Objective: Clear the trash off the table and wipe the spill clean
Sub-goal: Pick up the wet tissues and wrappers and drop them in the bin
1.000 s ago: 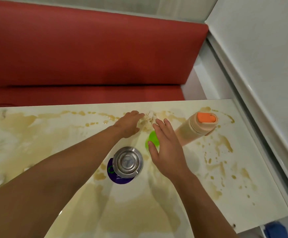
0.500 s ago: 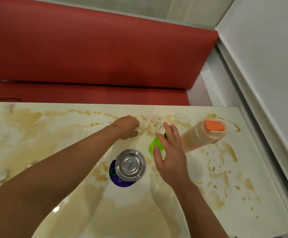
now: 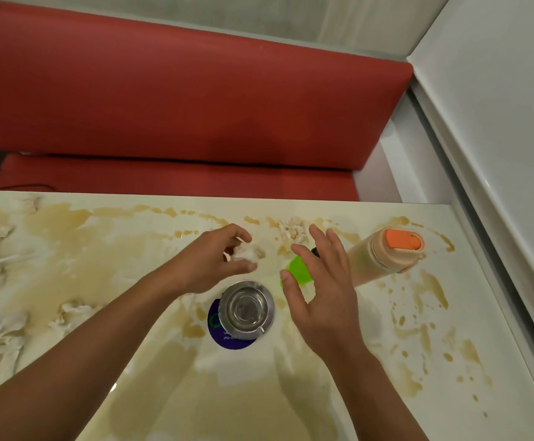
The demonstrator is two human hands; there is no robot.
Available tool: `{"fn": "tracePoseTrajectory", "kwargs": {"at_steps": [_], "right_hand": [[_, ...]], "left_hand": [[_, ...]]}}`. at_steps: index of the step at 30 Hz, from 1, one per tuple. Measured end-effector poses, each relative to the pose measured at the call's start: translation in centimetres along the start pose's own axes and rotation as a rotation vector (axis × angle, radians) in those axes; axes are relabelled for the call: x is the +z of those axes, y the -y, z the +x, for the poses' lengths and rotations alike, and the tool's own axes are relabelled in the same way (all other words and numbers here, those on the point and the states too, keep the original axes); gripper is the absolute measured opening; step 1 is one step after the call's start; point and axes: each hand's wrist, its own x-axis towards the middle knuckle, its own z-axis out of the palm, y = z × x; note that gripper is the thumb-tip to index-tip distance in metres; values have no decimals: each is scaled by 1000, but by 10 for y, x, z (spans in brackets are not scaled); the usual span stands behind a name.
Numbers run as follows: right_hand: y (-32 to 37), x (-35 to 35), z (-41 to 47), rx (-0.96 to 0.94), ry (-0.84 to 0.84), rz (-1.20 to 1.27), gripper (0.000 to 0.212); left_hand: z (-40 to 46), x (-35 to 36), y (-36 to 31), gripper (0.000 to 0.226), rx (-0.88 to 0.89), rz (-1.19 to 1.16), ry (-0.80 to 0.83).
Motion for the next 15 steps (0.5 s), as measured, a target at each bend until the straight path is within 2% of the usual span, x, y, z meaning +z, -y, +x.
{"fn": "tracePoseTrajectory", "kwargs": {"at_steps": [2, 6, 11, 15], "right_hand": [[15, -3, 2, -14, 57, 93, 47], [31, 4, 2, 46, 285, 243, 59], [26, 16, -3, 94, 103, 282, 40], [16, 10, 2, 135, 8, 200, 32]], "left_hand": [[-16, 1, -13, 36, 24, -137, 18], [-34, 6, -31, 32, -6, -475, 29], [-28, 20, -38, 35, -60, -713, -34], [-19, 26, -46, 34, -76, -707, -2]]}}
